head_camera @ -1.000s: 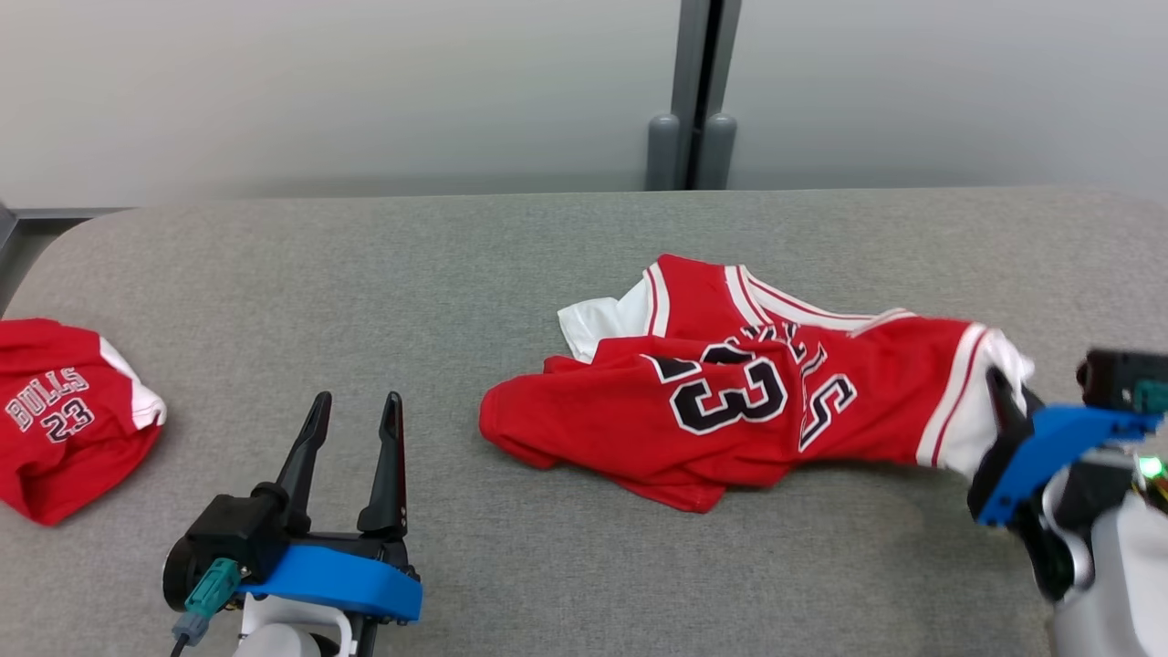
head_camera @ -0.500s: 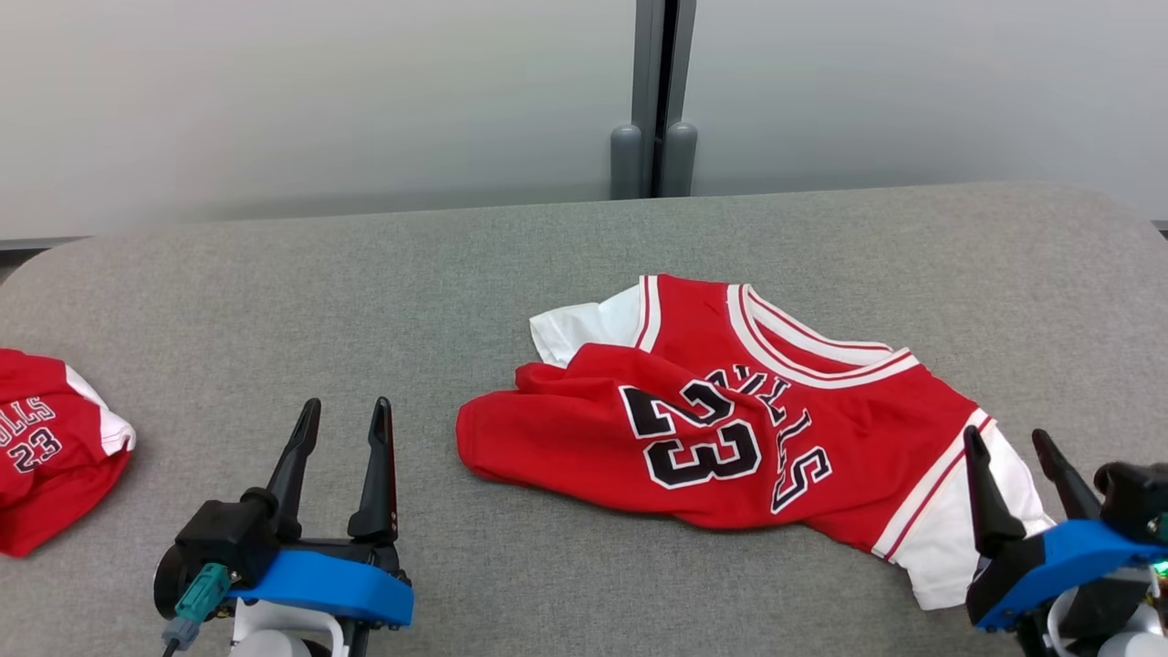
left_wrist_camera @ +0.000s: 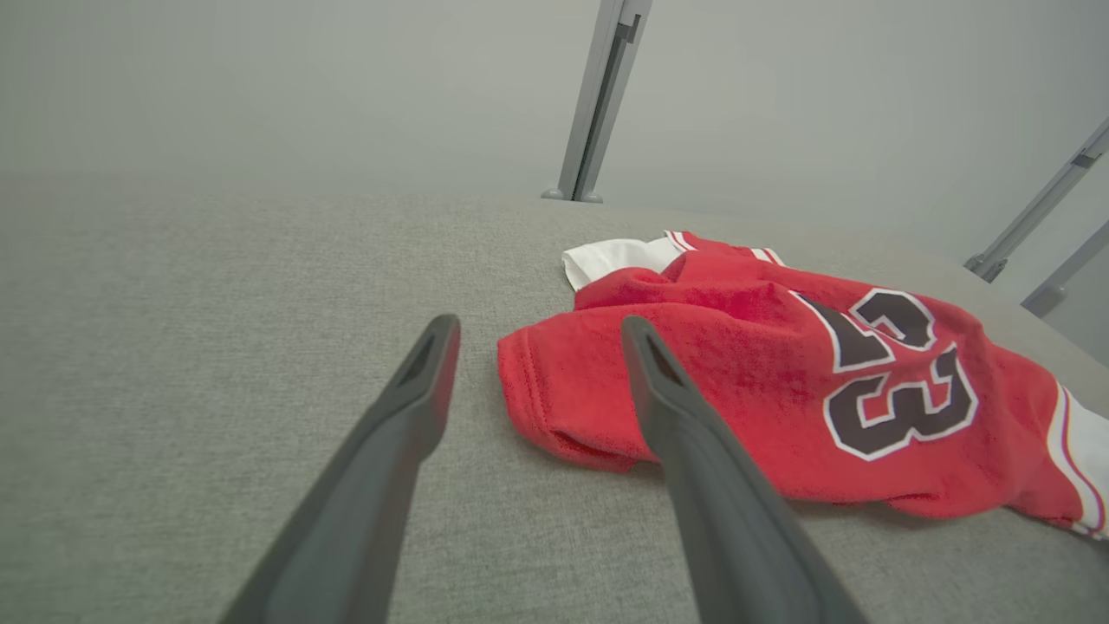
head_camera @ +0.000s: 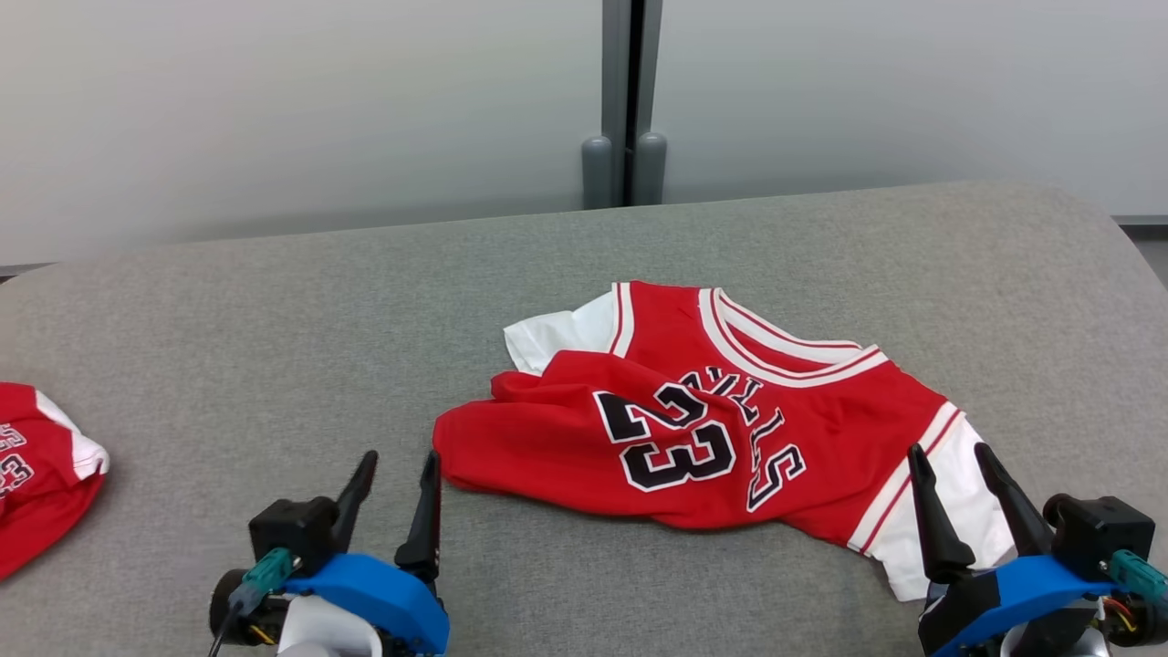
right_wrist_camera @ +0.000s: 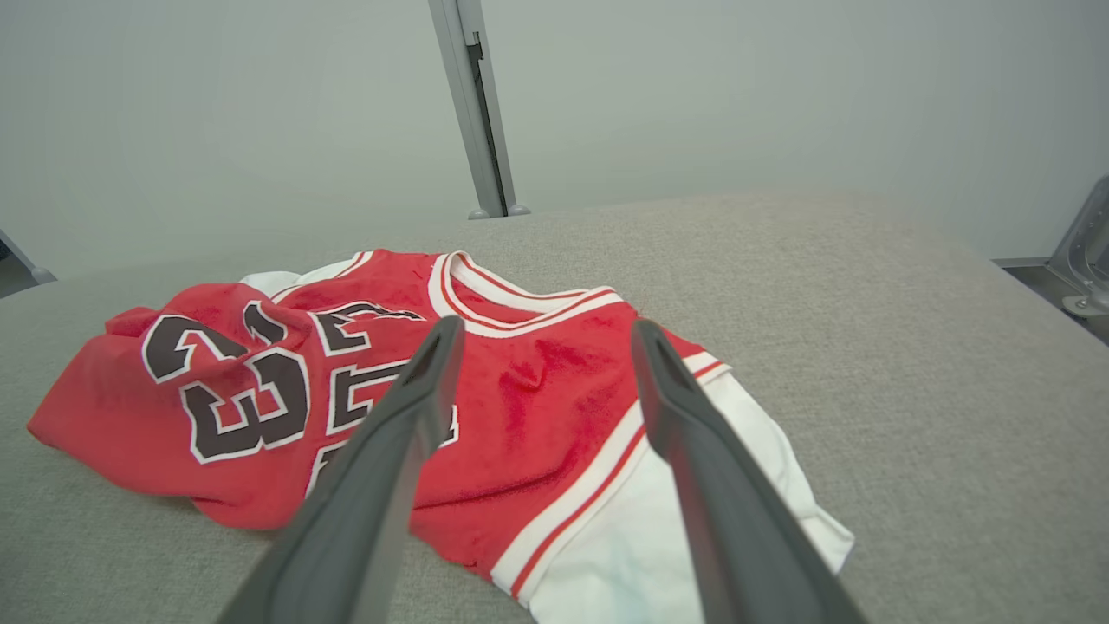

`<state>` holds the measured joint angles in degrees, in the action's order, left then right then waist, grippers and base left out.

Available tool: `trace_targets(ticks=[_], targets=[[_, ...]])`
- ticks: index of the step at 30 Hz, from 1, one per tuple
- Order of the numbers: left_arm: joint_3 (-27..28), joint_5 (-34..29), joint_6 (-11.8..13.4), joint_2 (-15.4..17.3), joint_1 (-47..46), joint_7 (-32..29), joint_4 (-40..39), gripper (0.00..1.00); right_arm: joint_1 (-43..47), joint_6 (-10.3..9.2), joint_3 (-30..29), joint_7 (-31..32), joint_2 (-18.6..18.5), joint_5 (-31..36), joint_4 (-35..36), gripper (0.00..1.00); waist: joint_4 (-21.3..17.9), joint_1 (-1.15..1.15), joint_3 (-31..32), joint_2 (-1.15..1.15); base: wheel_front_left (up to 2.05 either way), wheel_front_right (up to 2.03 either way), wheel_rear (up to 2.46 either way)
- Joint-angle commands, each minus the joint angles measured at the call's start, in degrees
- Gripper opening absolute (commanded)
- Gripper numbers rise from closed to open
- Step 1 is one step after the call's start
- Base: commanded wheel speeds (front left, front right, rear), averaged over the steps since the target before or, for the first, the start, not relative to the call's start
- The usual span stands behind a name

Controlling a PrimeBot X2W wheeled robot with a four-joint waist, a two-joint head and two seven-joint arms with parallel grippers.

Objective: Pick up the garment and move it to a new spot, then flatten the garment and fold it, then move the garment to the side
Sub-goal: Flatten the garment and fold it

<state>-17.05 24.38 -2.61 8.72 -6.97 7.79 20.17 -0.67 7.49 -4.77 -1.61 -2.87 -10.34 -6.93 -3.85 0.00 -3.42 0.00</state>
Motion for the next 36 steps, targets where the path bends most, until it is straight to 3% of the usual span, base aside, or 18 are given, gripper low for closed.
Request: trace_targets(ticks=[1,6,13,22,25,26,31,36], targets=[[0.2,0.3,0.0,0.0,-0.6,-0.3,0.3,1.00,0.2,0.01,0.1,-0.1,0.0,-0.4,-0.2,1.00,-0.1,0.00,0.0,0.00,0.00,0.00,0.00],[0.0,2.1,0.7,-1.7,-4.6,-5.1,6.0,1.00,-1.0,0.01,0.8,-0.1,0.0,-1.1,-1.0,1.00,-1.5,0.00,-1.1,0.00,0.00,0.00,0.00],[1.2,3.6,4.2,-2.9,-9.2,-7.9,14.6,1.00,-2.3,0.01,3.4,-0.1,0.0,-2.5,-2.6,1.00,-4.0,0.00,-2.8,0.00,0.00,0.00,0.00],[2.1,5.8,3.9,-3.1,-14.3,-10.7,22.0,1.00,-4.0,0.01,5.5,-1.0,0.0,-2.8,-3.8,1.00,-6.6,0.00,-4.6,0.00,0.00,0.00,0.00],[1.9,6.8,2.6,-3.3,-15.2,-13.3,24.5,0.99,-4.1,0.01,6.0,-1.5,0.0,-2.8,-4.1,1.00,-7.3,0.00,-4.9,0.00,0.00,0.00,0.00],[1.8,7.2,2.1,-3.4,-15.4,-13.8,25.0,0.00,-4.1,0.01,6.1,-1.6,0.0,-2.8,-4.2,1.00,-7.4,0.00,-4.9,0.00,0.00,0.00,0.00],[1.7,7.0,1.0,-3.2,-16.2,-10.3,24.3,0.00,-3.7,0.01,5.9,-2.1,0.0,-3.1,-4.5,1.00,-7.1,0.00,-4.5,0.00,0.00,0.00,0.00],[1.9,8.3,-0.5,-4.1,-12.8,-4.5,17.8,0.00,-3.0,0.01,4.5,-2.3,0.0,-3.1,-4.1,1.00,-4.1,0.00,-3.5,0.00,0.00,0.00,0.00]])
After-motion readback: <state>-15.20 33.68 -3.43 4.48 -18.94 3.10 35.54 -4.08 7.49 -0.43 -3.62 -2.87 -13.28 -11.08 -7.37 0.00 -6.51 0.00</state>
